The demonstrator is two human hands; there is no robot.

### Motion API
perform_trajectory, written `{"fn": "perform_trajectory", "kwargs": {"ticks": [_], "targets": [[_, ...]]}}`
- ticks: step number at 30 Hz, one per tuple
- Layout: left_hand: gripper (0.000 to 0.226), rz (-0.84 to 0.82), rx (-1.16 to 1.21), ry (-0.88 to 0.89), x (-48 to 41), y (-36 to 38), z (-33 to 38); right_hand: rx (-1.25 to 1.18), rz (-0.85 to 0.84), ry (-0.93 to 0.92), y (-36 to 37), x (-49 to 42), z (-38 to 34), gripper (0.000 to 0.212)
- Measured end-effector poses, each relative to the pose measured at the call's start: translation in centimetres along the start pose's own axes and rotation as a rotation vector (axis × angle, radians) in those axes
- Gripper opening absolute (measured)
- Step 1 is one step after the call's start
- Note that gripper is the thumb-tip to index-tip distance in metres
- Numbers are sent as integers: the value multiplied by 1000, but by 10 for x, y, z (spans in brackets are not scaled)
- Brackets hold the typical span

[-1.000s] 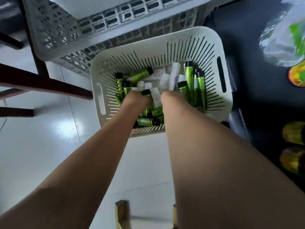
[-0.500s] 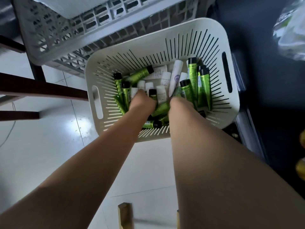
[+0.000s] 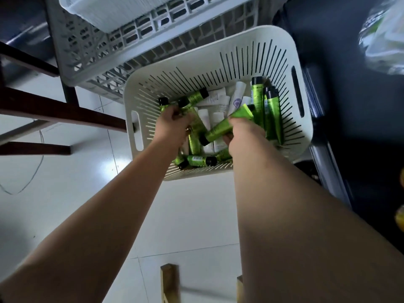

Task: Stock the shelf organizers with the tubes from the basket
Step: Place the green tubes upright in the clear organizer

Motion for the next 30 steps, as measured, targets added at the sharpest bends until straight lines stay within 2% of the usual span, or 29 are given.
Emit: {"fn": "perform_trajectory", "kwargs": {"ticks": [2, 5, 9, 12, 17, 21, 23, 25, 30], "targets": [[32, -25, 177, 27, 14, -8, 4, -41, -63, -55, -1, 30, -11, 11], [36, -70, 323, 78, 35, -13, 16, -141, 3, -78, -10, 50, -24, 21], [24, -107, 353, 157, 69, -15, 44, -61, -147, -203, 1, 92, -31, 11], [26, -143, 391, 230, 96, -19, 72, 112, -43, -265, 4, 134, -42, 20], [25, -221, 339, 347, 134, -32, 115, -7, -135, -434, 4, 193, -67, 3], [23, -330, 351, 368, 165, -41, 134, -86, -169, -562, -8, 235, -81, 4], [37, -333, 273, 401, 179, -43, 140, -68, -145, -628, -17, 254, -84, 6], [53, -277, 99, 443, 192, -44, 147, -45, -112, -677, -28, 274, -85, 10], [41, -108, -278, 551, 225, -45, 168, -1, 8, -807, -54, 310, -77, 15]]}}
Point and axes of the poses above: each hand's wrist, its own x-axis away from the middle knuckle, its own y-axis out of the palm, z = x × y, the point moved 1 cm from there along -x, towards the middle knuckle, and after that the axes turned 6 degrees about -z, right-handed, at the moved point
